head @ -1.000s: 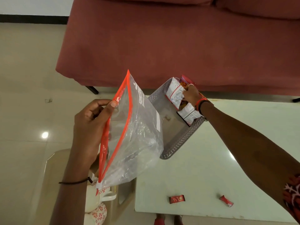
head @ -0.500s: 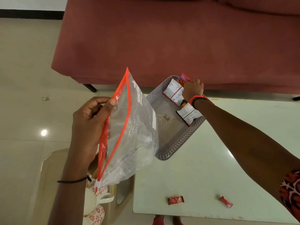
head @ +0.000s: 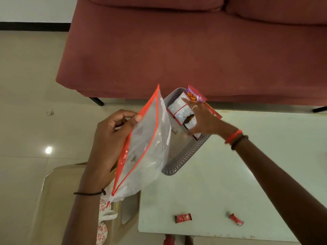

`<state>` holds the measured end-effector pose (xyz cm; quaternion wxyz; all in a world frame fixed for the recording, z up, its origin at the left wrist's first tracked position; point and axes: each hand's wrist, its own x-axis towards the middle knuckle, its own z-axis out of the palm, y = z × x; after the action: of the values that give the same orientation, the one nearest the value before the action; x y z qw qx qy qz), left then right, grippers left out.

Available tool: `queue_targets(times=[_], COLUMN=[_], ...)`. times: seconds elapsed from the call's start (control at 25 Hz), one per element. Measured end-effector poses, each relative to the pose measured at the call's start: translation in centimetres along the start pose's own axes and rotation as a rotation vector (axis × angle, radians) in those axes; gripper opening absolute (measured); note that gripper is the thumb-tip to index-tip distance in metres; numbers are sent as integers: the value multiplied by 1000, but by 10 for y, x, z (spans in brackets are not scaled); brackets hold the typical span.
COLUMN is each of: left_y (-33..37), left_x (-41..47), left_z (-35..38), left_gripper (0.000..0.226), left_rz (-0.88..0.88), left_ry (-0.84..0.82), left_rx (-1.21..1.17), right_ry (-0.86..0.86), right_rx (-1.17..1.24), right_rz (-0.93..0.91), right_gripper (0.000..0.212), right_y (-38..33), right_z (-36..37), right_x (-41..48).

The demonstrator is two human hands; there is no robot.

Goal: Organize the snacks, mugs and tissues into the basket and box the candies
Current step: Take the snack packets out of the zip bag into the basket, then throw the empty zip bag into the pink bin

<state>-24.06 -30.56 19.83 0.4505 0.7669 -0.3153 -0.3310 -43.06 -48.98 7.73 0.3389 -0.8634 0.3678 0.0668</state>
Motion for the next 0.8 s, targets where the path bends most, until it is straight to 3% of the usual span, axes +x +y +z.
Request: queue_targets(times=[0.08,0.16,0.32,0.4,0.52,0.6,0.72,0.8], left_y=[11,22,30,24,18,27,62,94], left_x=[-7,-18,-32,-29,-32,-51,-105,-164], left_z=[11,23,27,16,10,18,34,58], left_gripper=[7,4,7,11,8,12,17,13], left_rz=[22,47,116,96,-62,-76,167,380], left_ry=[-99,-203,-202,-108,-150,-151,174,154], left_rx=[33,40,88,216,520,698,534,407], right_ry=[-61,-20,44,-37,-82,30,308,406], right_rx=[83,196,781,979,1274,1434,1444,1381], right_rz=[-61,-51,10,133,281,326,464,538], right_gripper=[134,125,44,25,21,23,31,48], right_y=[-16,-27,-32,-25,-18,-21,-23,-24], right_z=[15,26,22,12,1,-8,-21,-33], right_x=[-21,-31,-61,-87,-119,-144,-180,-209])
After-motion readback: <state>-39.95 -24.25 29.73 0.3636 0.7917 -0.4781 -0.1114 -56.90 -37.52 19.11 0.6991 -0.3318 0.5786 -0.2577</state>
